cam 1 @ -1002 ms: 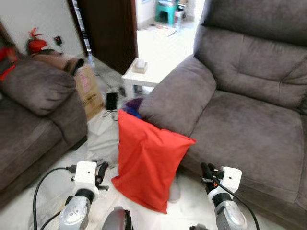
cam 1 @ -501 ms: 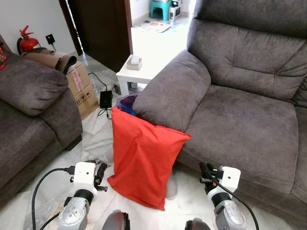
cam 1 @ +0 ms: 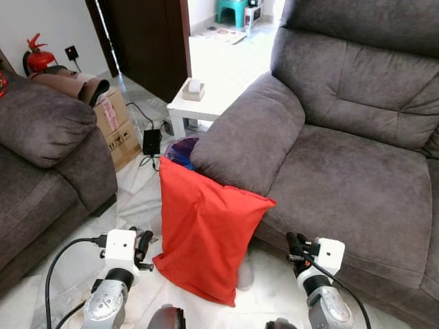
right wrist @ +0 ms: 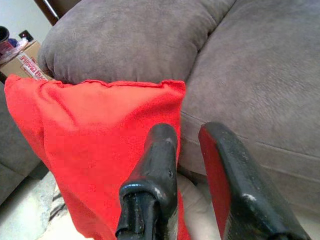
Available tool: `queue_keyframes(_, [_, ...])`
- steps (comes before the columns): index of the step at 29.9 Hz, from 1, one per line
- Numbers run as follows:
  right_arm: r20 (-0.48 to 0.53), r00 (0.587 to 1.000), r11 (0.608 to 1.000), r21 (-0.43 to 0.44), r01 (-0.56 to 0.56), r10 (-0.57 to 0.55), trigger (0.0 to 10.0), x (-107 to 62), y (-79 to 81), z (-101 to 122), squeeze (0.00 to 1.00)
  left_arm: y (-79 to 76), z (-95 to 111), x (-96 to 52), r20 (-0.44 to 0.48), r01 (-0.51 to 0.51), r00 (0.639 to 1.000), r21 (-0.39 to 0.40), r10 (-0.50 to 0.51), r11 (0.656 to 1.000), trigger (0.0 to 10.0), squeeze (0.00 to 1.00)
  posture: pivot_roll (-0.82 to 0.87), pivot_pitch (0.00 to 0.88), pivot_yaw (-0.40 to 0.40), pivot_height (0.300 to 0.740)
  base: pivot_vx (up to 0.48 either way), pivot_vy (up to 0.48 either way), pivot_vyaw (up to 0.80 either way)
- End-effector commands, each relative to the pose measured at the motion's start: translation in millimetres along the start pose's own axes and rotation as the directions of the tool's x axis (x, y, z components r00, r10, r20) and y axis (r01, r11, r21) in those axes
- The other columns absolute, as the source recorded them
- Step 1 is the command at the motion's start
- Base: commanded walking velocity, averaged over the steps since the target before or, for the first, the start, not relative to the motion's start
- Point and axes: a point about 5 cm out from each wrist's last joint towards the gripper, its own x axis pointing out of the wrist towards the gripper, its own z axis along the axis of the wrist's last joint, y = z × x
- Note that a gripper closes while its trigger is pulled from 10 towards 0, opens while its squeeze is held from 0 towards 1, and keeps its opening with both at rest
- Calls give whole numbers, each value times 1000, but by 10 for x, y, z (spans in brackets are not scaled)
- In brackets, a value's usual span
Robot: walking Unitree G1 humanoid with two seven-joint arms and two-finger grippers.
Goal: Move the pillow to the sofa from floor
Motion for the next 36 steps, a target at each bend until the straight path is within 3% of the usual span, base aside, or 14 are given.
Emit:
queue_keyframes(1, [1,1000,1000,-9,4,-4,10000,-15,-1,-15,0,52,18,3,6,-19,1000,3,19,1000,10000,0,-20,148,51,637,289,0,0])
queue_keyframes(36, [7,1000,1000,1,21,-21,10000,28,-26,31,0,94,53,44,18,-41,999,-1,41,999,10000,0,-20,143,46,637,301,0,65])
